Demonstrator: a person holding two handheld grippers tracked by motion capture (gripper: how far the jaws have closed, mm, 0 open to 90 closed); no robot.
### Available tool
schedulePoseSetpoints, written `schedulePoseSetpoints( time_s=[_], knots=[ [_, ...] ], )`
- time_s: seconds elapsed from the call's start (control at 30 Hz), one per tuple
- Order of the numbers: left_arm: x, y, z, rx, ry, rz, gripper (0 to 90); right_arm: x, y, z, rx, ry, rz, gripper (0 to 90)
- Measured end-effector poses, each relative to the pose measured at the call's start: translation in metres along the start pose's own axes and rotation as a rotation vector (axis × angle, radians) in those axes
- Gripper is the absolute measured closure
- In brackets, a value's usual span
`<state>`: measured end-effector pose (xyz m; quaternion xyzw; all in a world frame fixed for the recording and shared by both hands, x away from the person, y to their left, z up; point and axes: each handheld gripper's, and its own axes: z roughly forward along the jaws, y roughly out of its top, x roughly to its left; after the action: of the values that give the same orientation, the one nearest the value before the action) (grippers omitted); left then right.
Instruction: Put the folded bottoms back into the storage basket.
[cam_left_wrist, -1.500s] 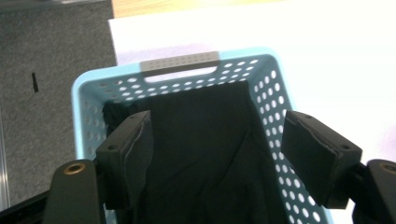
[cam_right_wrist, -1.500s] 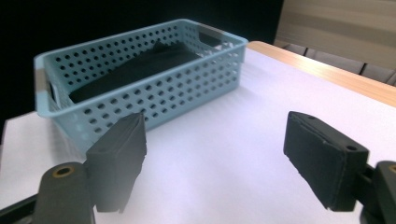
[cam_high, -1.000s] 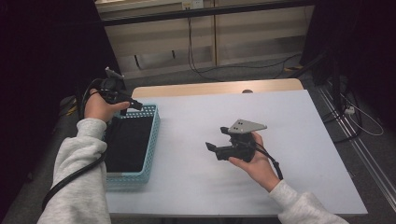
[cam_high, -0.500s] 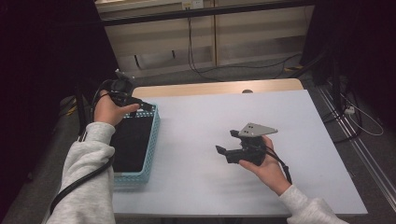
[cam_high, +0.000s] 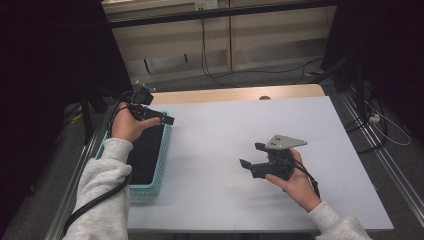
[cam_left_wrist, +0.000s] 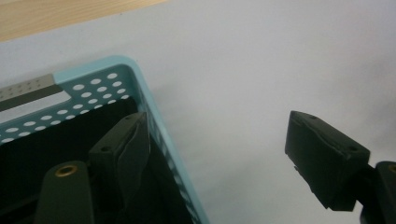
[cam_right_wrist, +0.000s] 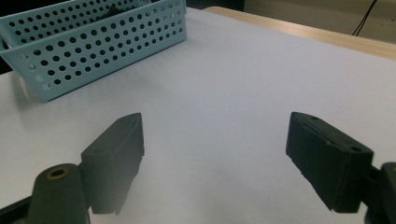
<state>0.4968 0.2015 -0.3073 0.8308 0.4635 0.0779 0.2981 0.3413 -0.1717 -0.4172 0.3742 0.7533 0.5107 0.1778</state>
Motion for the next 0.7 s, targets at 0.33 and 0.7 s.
schedulePoseSetpoints(
  time_s=[0.33, 0.7],
  knots=[
    [-0.014, -0.002, 0.006, -0.014, -0.038, 0.029, 22.1, -0.008, -0.005, -0.008, -0.003, -0.003, 0.022, 18.6],
    [-0.026, -0.009, 0.013, -0.025, -0.08, 0.058, 21.7, -0.015, -0.011, -0.017, 0.007, -0.01, 0.037, 18.4]
  ],
)
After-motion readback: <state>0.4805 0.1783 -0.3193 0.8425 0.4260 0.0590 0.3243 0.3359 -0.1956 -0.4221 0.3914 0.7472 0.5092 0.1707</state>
